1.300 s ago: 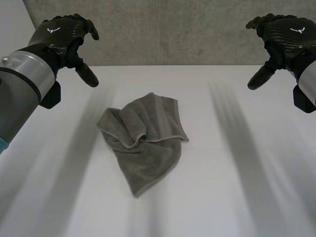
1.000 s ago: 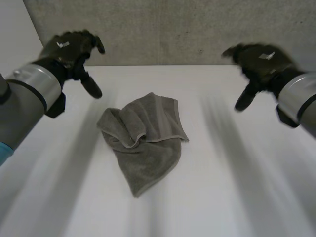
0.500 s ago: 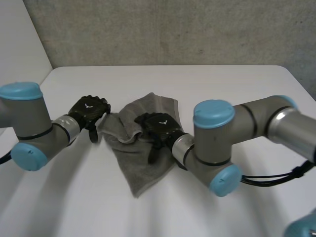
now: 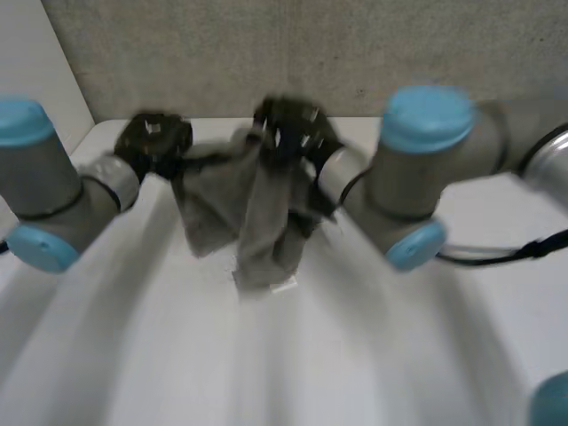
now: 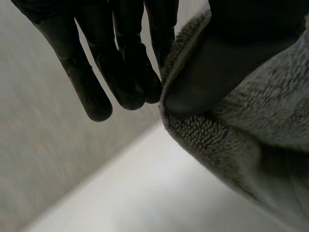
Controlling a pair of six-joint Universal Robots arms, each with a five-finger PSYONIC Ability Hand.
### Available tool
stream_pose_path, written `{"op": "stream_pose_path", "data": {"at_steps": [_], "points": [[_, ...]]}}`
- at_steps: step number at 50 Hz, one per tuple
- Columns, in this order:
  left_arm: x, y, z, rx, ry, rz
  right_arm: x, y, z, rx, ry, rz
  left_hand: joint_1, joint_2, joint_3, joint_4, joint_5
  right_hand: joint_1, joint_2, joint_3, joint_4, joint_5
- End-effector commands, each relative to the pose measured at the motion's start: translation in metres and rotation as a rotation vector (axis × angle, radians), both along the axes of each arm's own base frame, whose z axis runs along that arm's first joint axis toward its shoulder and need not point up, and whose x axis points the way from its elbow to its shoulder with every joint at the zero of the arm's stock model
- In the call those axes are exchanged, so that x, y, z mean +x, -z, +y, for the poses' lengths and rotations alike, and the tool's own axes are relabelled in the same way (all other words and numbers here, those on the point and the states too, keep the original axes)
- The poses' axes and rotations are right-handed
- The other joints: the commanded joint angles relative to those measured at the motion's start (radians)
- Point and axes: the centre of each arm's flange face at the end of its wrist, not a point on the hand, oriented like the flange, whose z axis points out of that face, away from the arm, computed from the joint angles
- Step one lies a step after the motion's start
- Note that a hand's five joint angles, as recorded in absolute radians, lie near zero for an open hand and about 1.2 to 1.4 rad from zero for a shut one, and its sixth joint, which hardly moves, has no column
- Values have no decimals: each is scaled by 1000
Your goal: Fold the towel.
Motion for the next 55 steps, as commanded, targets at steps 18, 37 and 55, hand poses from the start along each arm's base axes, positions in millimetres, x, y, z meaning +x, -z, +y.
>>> {"op": "stream_pose_path", "data": {"at_steps": [18,37,55], "points": [[-27,-57,86,92,187,254,-84,-21,42,-154,-192,411,137,74,73,44,121,81,120,89,62,90],[-10,41,119,273,242,-37,-142,15,44,-110,62,680,-28,-91,-92,-121,-44,-1141,-1101,-1133,-1160,-1132],[23,70,124,391,110,-59,-85,108,44,-62,-69,631,-925,-988,-989,-1018,-941,-931,-892,-923,-950,-922]]}}
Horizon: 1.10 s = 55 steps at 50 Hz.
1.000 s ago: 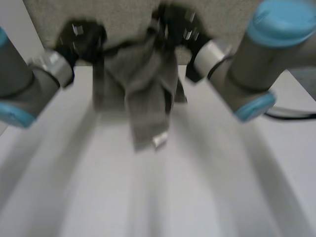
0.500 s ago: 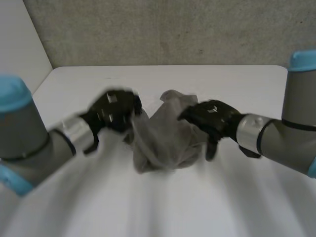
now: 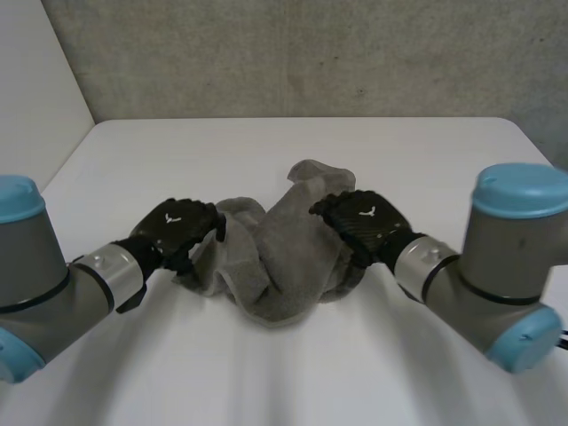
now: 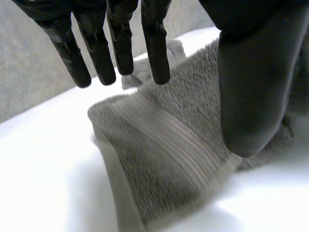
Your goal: Fold the towel.
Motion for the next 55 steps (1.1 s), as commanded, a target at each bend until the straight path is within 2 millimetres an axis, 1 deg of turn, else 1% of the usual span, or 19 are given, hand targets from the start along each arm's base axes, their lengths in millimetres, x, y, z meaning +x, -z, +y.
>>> {"op": "stream_pose_path", "data": {"at_steps": [1,7,11,12,14,15,17,18,22,25,28,33,42,43,44,45,46,49,55], "points": [[7,18,15,73,-12,-19,16,34,-3,67,-34,46,-81,-92,-97,-95,-59,84,90,92,92,80],[3,30,23,112,3,-16,25,47,-1,126,-43,33,-175,-186,-191,-189,-153,301,307,310,310,298],[-6,35,27,110,32,-12,26,46,-2,140,-35,18,-181,-192,-197,-195,-159,796,802,804,804,792],[-11,34,30,106,49,-1,26,46,-2,140,-35,18,-184,-195,-200,-198,-162,797,803,806,806,794],[-15,33,30,102,54,18,23,36,-5,133,-26,-8,-184,-195,-200,-198,-162,1094,1101,1103,1103,1091],[-19,30,30,100,57,43,23,35,-5,133,-26,-9,-178,-189,-194,-192,-156,1096,1102,1104,1104,1092],[-22,26,29,96,52,69,18,5,-8,92,-2,-71,-175,-186,-191,-189,-153,1096,1102,1104,1104,1092],[-24,23,27,96,46,96,18,5,-8,91,-2,-71,-172,-183,-188,-186,-151,1096,1102,1104,1104,1092],[-29,17,25,90,43,151,0,-26,-18,73,50,-141,-163,-175,-180,-177,-142,1096,1102,1104,1104,1092],[-36,11,22,84,48,199,-10,-33,-16,81,54,-157,-157,-169,-174,-171,-136,1096,1102,1104,1104,1092],[-41,10,20,89,54,223,-14,-33,-12,91,46,-157,-122,-134,-139,-136,-101,1096,1102,1104,1104,1092],[-53,14,19,95,69,228,-26,-17,17,190,14,-119,33,22,17,19,54,1096,1102,1104,1104,1092],[-77,10,32,166,93,312,-50,-12,25,230,46,-115,66,54,49,52,87,1088,1094,1097,1096,1084],[-77,10,32,167,93,313,-52,-11,26,232,50,-111,66,54,49,52,87,905,911,913,913,901],[-79,9,36,190,93,333,-53,-10,25,229,57,-106,63,52,47,49,84,577,583,586,586,574],[-80,8,39,212,92,349,-53,-10,25,229,57,-106,63,52,47,49,84,574,580,583,583,571],[-80,8,39,213,92,350,-54,-9,25,232,66,-102,63,52,47,49,84,243,249,251,251,239],[-79,5,44,228,91,366,-56,-8,25,240,76,-99,63,52,47,49,84,119,125,128,128,116],[-73,9,48,239,72,356,-64,-1,24,255,101,-99,124,113,108,110,145,128,134,136,136,124]]}}
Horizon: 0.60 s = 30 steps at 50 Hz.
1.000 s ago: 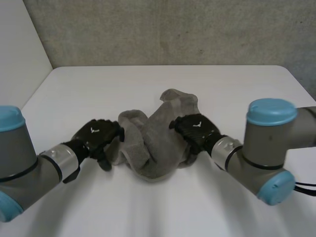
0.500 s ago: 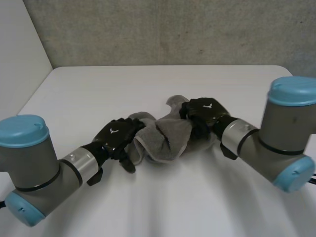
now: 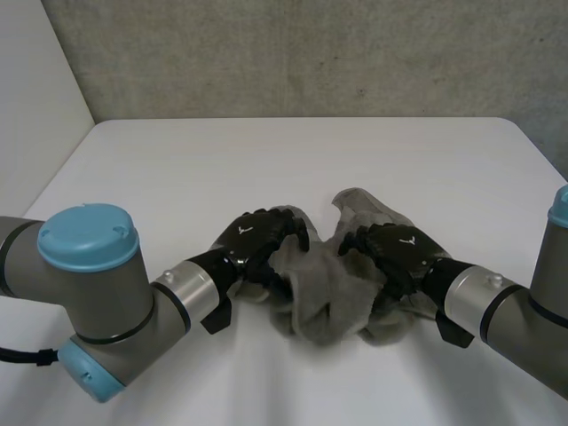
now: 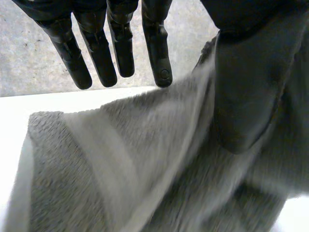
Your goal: Fold the towel.
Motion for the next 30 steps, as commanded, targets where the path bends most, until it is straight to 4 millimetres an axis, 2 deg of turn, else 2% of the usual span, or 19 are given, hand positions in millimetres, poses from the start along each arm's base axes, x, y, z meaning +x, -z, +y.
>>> {"op": "stream_pose_path", "data": {"at_steps": [1,2,3,4,6,11,15,17,18,19,21,22,24,27,28,29,30], "points": [[6,3,4,22,-18,-7,-8,6,-1,15,26,4,243,245,242,243,231,-45,-31,-35,-35,-1],[6,3,4,22,-18,-7,-8,8,-1,12,28,2,244,246,244,245,233,-33,-19,-24,-24,10],[7,5,4,27,-18,-6,-8,8,-1,12,28,2,413,415,413,414,401,-33,-19,-24,-24,10],[7,5,4,27,-18,-6,-8,11,0,11,31,-5,415,417,414,415,403,-16,-1,-6,-6,28],[7,8,2,30,-19,-11,-8,13,1,2,34,-10,637,639,637,638,625,-10,5,0,0,34],[6,12,1,37,-19,-17,-8,21,3,-3,32,-14,661,663,661,662,649,58,72,67,67,101],[5,14,2,38,-9,-20,-7,24,5,7,27,-9,650,652,649,650,638,152,166,161,161,195],[6,17,3,45,-10,-24,-7,24,5,4,28,-9,457,459,457,458,445,190,204,199,199,233],[6,17,3,45,-11,-24,-8,23,4,2,31,-11,456,458,455,456,444,350,364,359,359,393],[6,18,3,46,-10,-28,-8,23,4,2,31,-11,334,336,333,334,322,351,366,361,361,395],[6,20,3,50,-10,-31,-9,21,2,-6,35,-14,321,323,320,321,309,673,687,682,682,716],[6,22,4,57,-8,-35,-9,21,2,-6,35,-14,303,305,303,304,292,674,689,684,684,718],[5,24,4,62,-6,-36,-9,18,0,-19,35,-16,277,279,277,278,265,922,936,932,932,966],[3,29,4,70,2,-40,-8,15,-3,-36,26,-15,282,284,282,283,271,923,937,932,932,966],[2,31,4,73,6,-41,-8,15,-3,-36,26,-15,387,389,387,388,375,923,937,932,932,966],[2,31,4,73,6,-41,-6,11,-5,-48,24,-18,388,390,388,389,377,923,937,932,932,966],[-1,31,3,73,11,-39,-6,11,-5,-48,24,-18,749,751,748,749,737,923,937,932,932,966]]}}
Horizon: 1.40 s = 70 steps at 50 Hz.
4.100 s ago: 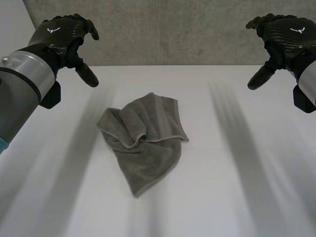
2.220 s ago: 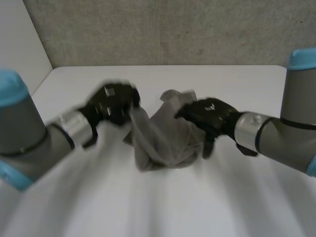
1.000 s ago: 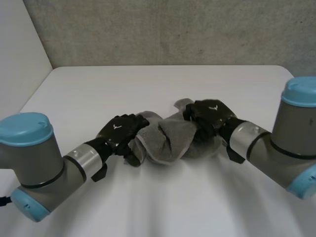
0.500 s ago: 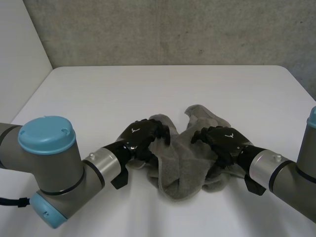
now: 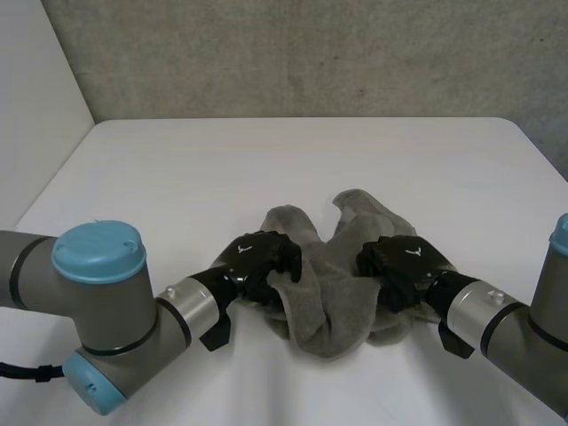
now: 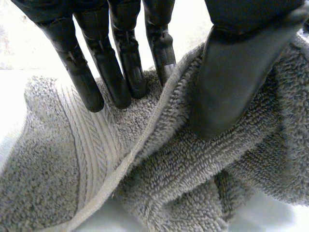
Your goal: Fold the towel.
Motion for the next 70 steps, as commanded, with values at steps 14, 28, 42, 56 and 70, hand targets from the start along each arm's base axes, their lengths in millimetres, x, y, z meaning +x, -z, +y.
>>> {"op": "stream_pose_path", "data": {"at_steps": [14,28,42,56,70], "points": [[-28,-161,-108,-510,-105,254,38,-151,-112,-499,-31,-54,628,621,620,624,636,61,92,117,66,65],[34,-321,-105,-916,-302,354,44,-274,-104,-877,-144,-241,628,621,620,624,636,61,92,117,66,65],[38,-95,-71,-474,-106,-161,47,-153,-71,-560,-360,0,628,621,620,624,636,61,92,117,66,65],[56,-9,-41,-300,-41,-348,12,-17,-50,-97,-181,438,628,621,620,624,636,27,58,82,32,31],[56,-13,-46,-207,-105,-228,6,-5,-32,-12,40,137,628,621,620,624,636,-1080,-1049,-1024,-1075,-1076]]}}
